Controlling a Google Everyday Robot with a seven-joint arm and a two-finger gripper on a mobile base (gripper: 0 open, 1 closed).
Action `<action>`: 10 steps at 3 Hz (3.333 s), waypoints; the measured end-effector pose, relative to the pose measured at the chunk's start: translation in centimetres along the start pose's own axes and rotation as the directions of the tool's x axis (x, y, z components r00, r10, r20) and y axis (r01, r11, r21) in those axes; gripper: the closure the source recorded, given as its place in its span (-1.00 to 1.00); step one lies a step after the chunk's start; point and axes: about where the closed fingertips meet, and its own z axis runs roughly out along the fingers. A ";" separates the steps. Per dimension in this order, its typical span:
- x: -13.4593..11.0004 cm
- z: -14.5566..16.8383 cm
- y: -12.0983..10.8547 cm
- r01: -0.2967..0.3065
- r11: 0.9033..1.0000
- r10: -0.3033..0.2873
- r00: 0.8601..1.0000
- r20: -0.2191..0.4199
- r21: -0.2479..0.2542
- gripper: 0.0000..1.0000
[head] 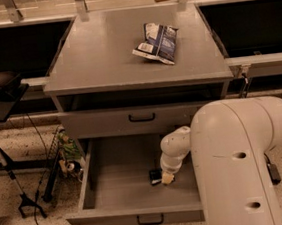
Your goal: Pick rxbar blueberry from middle drawer and place on counter
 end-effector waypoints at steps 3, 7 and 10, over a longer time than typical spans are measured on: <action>-0.3 -0.7 0.6 -0.007 0.999 0.005 0.998 0.056 0.034 1.00; 1.8 -23.9 3.1 0.049 0.996 -0.055 0.995 0.084 0.071 1.00; 1.0 -48.4 -0.5 0.044 0.975 -0.042 0.999 -0.013 0.219 1.00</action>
Offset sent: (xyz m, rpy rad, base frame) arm -0.0080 0.0049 0.0027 0.0907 -0.0867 -0.0208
